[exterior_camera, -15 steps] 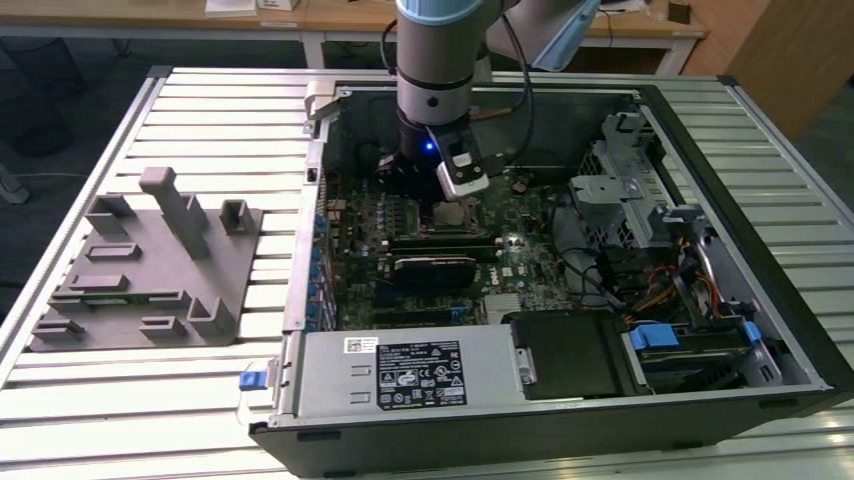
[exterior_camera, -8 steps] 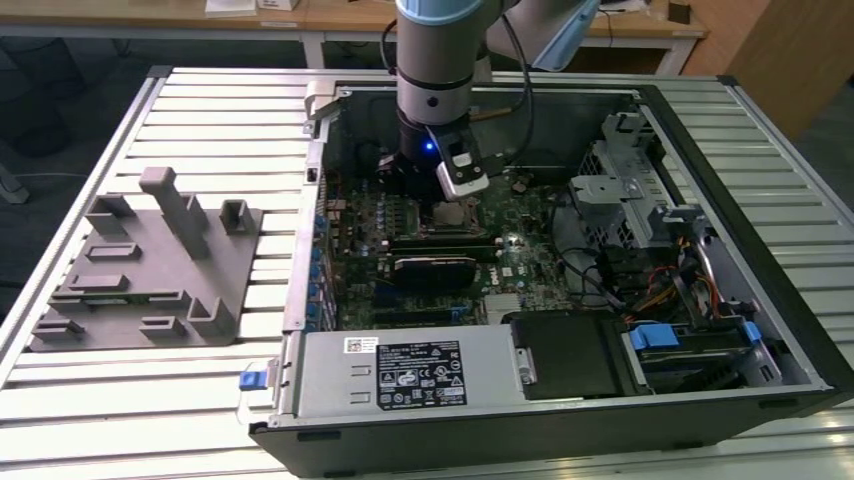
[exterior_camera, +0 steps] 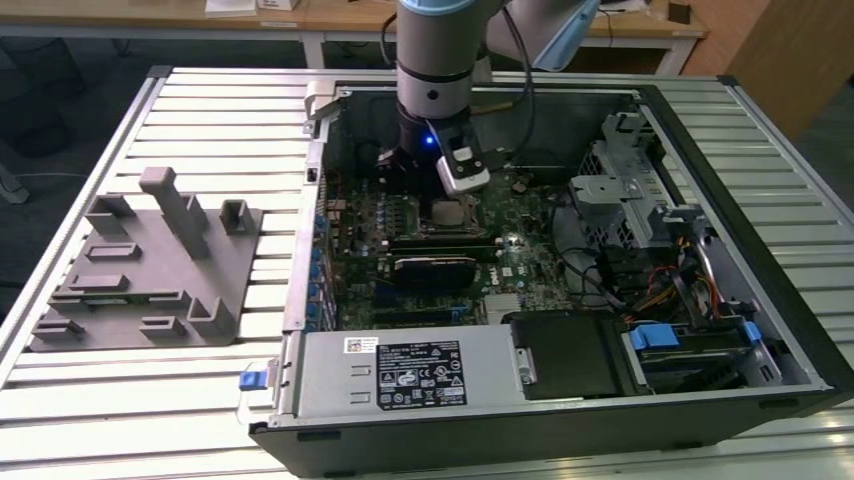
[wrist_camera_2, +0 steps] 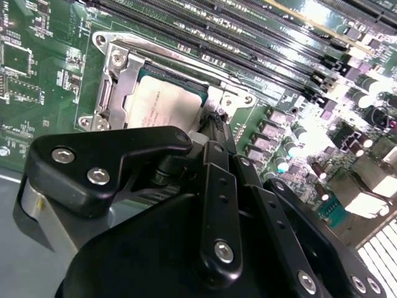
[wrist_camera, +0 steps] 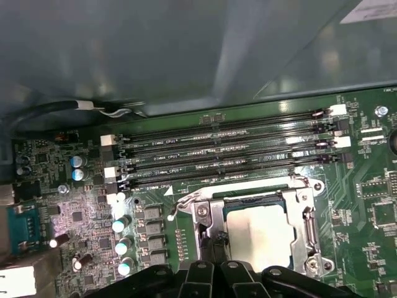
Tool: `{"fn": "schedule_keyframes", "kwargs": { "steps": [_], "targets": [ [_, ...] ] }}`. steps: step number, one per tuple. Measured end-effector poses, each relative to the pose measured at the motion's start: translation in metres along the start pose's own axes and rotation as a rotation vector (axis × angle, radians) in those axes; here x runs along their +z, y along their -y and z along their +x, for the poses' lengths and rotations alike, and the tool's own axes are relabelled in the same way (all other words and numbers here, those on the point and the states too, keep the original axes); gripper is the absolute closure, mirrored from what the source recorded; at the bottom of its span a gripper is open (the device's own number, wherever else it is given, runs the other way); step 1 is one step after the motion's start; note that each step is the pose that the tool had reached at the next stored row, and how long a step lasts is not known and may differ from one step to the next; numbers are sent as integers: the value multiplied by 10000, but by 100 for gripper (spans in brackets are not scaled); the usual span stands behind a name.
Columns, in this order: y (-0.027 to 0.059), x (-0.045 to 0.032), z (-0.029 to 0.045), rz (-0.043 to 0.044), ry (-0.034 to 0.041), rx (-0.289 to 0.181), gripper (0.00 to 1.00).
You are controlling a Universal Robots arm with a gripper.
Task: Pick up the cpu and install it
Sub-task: 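Close the cpu cover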
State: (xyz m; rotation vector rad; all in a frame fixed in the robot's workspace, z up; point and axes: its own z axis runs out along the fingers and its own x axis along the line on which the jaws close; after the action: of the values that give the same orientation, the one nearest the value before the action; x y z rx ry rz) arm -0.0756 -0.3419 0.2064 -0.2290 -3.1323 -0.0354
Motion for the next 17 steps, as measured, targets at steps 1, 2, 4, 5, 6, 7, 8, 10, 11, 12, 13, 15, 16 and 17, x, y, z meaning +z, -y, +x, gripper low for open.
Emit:
{"fn": "schedule_keyframes", "kwargs": {
  "steps": [1, 2, 4, 5, 6, 7, 8, 10, 11, 12, 13, 15, 16, 17],
  "targets": [
    [0, -20, 0, 1, -1, 0, 89],
    [-1, -40, 0, 0, 0, 0, 89],
    [-2, -83, 0, -1, 0, 0, 89],
    [-2, -106, 0, 1, 0, 0, 89],
    [-3, -127, 0, 1, -1, 0, 89],
    [-3, -137, 0, 1, -1, -1, 89],
    [-3, -137, 0, -2, 0, 0, 89],
    [-4, -137, 0, -3, 0, -1, 89],
    [-4, -137, -6, -2, 0, -2, 89],
    [-6, -137, -17, -2, -1, -1, 89],
    [-9, -137, -40, -2, -1, 0, 89],
    [-19, -137, -105, -1, -1, 0, 89],
    [-24, -137, -141, -1, -1, 1, 89],
    [-30, -136, -182, -1, -1, 0, 89]
  ]
}}
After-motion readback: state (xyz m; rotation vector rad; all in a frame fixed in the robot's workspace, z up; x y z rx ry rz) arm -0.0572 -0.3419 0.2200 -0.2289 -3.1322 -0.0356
